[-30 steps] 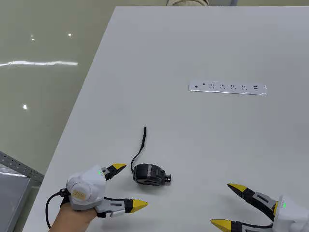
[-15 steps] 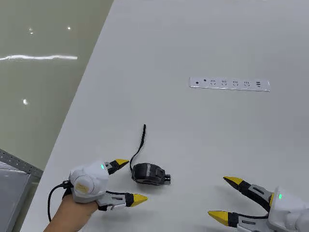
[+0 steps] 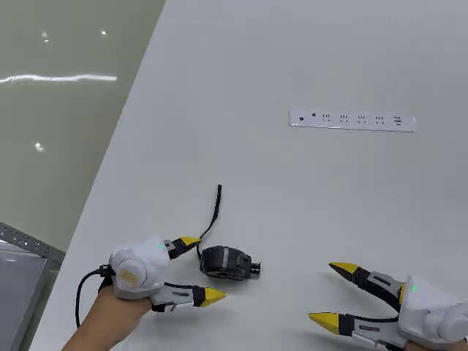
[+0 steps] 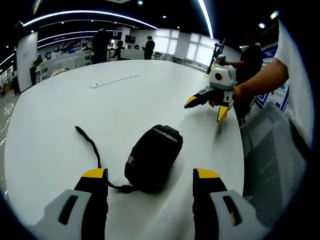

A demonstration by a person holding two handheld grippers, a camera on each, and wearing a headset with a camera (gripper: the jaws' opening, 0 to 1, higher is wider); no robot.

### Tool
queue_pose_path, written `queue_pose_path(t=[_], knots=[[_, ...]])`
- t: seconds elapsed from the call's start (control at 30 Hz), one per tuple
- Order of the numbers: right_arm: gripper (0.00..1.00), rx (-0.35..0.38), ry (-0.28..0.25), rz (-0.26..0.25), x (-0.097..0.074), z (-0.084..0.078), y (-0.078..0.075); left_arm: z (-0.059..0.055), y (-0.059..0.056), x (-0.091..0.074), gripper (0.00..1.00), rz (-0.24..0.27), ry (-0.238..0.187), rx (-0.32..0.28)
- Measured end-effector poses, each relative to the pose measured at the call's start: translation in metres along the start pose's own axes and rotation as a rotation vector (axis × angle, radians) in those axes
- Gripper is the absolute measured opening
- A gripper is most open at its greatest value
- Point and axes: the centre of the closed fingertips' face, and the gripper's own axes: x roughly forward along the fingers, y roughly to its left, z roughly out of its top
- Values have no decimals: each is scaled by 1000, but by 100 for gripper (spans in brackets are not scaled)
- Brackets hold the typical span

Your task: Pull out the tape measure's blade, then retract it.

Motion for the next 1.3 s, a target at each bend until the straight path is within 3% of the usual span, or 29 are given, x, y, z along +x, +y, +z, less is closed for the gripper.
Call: queue_pose_path(t=[1.07,1.3], knots=[[56,5,2,46,28,3,-7,-7,0,23,52,-60,33,-6],[55,6,4,51,29,2,-5,-7,-1,24,41,-79,31,-4]])
